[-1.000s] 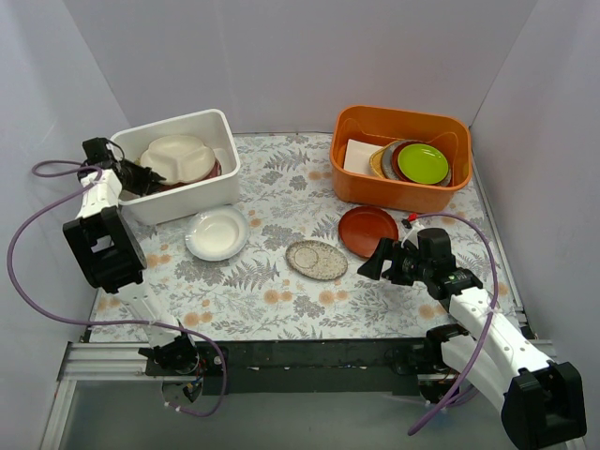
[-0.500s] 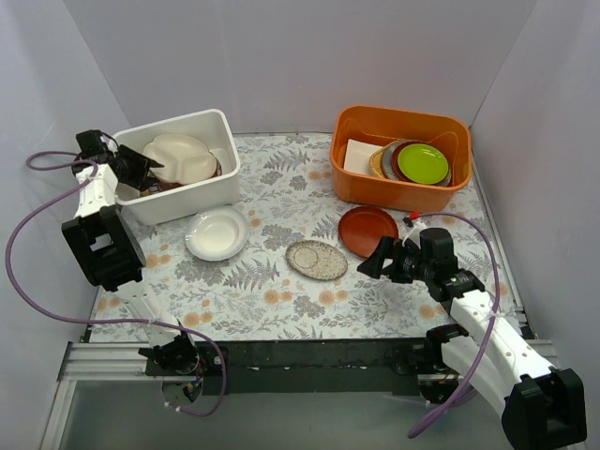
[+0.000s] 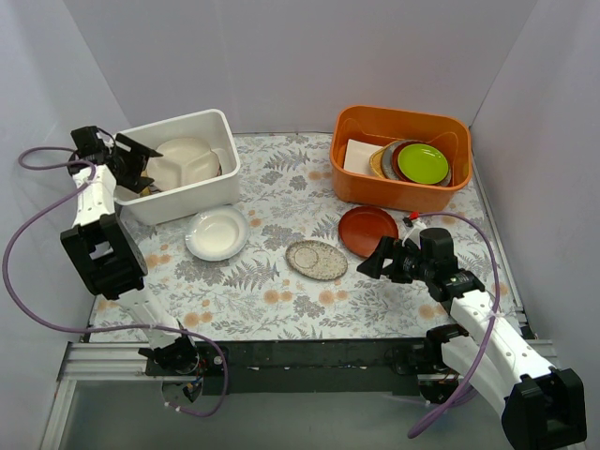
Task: Place the plates into the plastic bin on the countertop
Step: Place the plate in the plastic bin.
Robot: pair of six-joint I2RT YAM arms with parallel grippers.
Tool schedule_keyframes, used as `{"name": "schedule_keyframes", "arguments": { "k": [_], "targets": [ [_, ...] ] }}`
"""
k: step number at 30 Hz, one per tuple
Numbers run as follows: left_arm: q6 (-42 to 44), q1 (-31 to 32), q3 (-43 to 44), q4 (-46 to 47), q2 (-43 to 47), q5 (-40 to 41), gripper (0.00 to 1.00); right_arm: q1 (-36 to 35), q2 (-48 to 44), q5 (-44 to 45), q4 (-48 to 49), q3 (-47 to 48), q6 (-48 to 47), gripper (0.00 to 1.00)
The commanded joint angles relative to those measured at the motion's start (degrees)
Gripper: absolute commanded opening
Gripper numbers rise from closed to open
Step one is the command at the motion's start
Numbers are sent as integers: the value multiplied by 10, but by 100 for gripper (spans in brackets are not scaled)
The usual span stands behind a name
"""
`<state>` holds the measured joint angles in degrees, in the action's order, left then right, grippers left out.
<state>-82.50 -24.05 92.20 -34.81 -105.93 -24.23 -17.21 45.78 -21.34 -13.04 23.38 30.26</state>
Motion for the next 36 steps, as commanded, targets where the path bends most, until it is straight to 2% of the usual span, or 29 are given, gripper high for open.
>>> {"name": "schedule_keyframes", "arguments": {
  "k": [1, 5, 9, 17, 25, 30, 36],
  "targets": [
    [-5, 3, 2, 3, 65, 12, 75, 4, -8, -13, 28, -5, 4, 96],
    [-20, 3, -19, 23, 106, 33, 77, 3, -16, -13, 24, -4, 5, 96],
    [-19, 4, -15, 28, 140, 21, 79, 3, -23, -13, 19, -3, 5, 96],
    [9, 12, -20, 30, 198, -13, 96, 4, -27, -19, 18, -5, 9, 96],
    [23, 39, -39, 21, 240, -59, 98, 3, -33, -19, 12, -4, 8, 96],
    [44, 101, -63, 11, 279, -43, 98, 3, -33, -25, 9, -5, 8, 96],
    [49, 173, -144, 9, 333, -27, 98, 4, -26, -17, -5, -10, 8, 95]
  ]
}}
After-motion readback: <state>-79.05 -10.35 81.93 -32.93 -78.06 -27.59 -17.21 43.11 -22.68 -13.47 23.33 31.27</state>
